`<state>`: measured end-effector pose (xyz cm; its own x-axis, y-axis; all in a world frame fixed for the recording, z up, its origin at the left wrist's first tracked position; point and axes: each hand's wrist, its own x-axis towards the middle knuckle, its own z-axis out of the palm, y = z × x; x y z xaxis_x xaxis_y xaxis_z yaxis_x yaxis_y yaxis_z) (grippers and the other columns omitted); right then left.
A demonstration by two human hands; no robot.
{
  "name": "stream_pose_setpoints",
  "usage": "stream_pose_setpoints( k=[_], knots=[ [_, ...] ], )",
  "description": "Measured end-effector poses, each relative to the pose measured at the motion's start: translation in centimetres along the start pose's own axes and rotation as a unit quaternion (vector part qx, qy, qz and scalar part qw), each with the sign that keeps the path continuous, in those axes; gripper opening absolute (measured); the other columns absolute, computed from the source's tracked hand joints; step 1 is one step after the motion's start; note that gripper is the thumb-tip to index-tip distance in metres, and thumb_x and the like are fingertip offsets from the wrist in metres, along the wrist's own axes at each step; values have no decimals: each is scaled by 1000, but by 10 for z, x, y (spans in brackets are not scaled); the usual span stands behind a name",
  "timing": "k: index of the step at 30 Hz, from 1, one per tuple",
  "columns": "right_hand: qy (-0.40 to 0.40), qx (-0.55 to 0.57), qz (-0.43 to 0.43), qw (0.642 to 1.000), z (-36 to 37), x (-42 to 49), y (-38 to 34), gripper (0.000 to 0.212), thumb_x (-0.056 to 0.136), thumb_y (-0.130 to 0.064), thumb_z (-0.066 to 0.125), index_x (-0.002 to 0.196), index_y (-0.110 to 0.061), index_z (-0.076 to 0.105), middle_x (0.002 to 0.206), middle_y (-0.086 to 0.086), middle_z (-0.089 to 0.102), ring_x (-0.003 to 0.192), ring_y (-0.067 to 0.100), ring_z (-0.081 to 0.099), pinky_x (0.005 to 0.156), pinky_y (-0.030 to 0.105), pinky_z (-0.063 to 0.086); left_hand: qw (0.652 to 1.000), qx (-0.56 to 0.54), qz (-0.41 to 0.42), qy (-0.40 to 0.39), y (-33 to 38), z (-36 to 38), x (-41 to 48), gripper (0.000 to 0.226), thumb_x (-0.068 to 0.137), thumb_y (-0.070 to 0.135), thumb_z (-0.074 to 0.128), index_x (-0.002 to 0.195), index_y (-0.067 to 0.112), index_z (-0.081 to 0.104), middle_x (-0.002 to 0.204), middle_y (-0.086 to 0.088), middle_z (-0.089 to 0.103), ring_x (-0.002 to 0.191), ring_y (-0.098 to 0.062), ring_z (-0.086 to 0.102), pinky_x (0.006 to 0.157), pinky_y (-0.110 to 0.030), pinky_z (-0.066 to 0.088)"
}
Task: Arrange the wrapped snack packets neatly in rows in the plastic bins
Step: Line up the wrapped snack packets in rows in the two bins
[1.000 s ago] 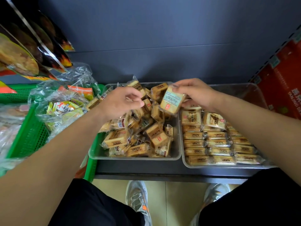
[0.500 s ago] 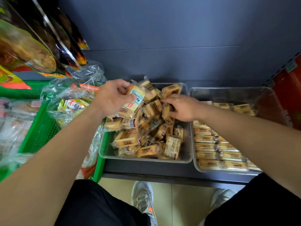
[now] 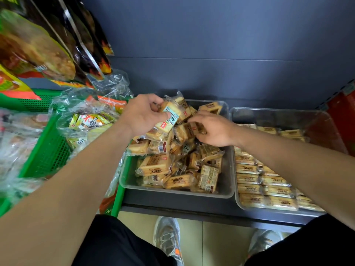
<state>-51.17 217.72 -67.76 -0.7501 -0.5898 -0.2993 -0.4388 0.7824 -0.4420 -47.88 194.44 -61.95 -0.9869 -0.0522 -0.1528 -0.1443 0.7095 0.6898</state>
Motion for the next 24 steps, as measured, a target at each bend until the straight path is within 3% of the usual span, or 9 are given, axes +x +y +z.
stream_pose_setpoints(
  k=[2, 4, 7, 11, 14, 16, 18, 20, 24],
  knots=[
    [-4, -14, -7, 1000, 6, 13, -10, 75, 92, -30, 68, 157, -29, 30, 161, -3, 32, 148, 22, 29, 122, 47, 27, 1000, -5, 0, 13, -1, -1, 0, 23, 84, 34, 81, 103, 29, 70, 87, 9, 65, 81, -7, 64, 70, -22, 49],
    [-29, -29, 11, 999, 10, 21, -10, 77, 93, -41, 63, 158, -33, 22, 164, -2, 28, 149, 25, 28, 120, 49, 30, 1000, -18, -3, 26, -2, -3, 1, 21, 84, 33, 82, 101, 28, 71, 83, 10, 65, 79, -8, 65, 70, -24, 50],
    [-75, -87, 19, 993, 12, 14, 1, 63, 95, -56, 50, 153, -38, 32, 153, 2, 40, 145, 28, 32, 114, 52, 36, 999, -22, -4, 33, -5, -5, 3, 27, 84, 33, 82, 107, 23, 73, 81, 12, 65, 75, -5, 64, 66, -21, 45],
    [-121, -110, -12, 986, 9, -9, 9, 33, 97, -54, 50, 117, -35, 67, 107, -13, 54, 111, 12, 49, 102, 39, 43, 999, -24, -9, 29, -7, -6, 5, 26, 85, 33, 81, 108, 24, 72, 83, 12, 66, 75, -3, 64, 62, -16, 44],
    [-45, -104, -27, 993, 3, -3, 11, 30, 95, -51, 52, 84, -28, 68, 95, -11, 51, 98, 10, 46, 98, 34, 40, 999, -29, -11, 31, -6, -6, 6, 26, 85, 32, 81, 108, 24, 72, 84, 11, 66, 75, -2, 64, 61, -14, 43],
    [7, -64, -23, 998, 5, 6, 11, 17, 96, -40, 57, 90, -27, 68, 99, -10, 53, 100, 11, 51, 98, 36, 45, 999, -35, -11, 32, -6, -5, 7, 26, 86, 31, 81, 109, 24, 71, 83, 12, 65, 71, -2, 63, 56, -10, 42],
    [-7, -13, 3, 1000, 14, 13, 8, 14, 99, -30, 56, 108, -24, 65, 103, -8, 59, 100, 13, 60, 92, 36, 52, 999, -33, -11, 32, -6, -4, 8, 27, 85, 31, 81, 109, 24, 70, 83, 12, 64, 70, -2, 62, 54, -8, 41],
    [-41, 20, 41, 998, 29, 23, 4, 28, 99, -24, 57, 126, -18, 57, 115, 0, 63, 107, 21, 63, 93, 36, 53, 999, -31, -14, 35, -8, -5, 8, 30, 85, 33, 81, 111, 23, 71, 85, 11, 65, 76, -5, 64, 59, -12, 42],
    [-56, 96, 107, 988, 50, 40, 0, 61, 94, -21, 61, 150, -17, 37, 146, 7, 50, 133, 30, 49, 111, 48, 42, 999, -29, -19, 35, -11, -6, 8, 30, 84, 36, 80, 111, 25, 72, 90, 7, 68, 85, -9, 67, 67, -19, 46]
  ],
)
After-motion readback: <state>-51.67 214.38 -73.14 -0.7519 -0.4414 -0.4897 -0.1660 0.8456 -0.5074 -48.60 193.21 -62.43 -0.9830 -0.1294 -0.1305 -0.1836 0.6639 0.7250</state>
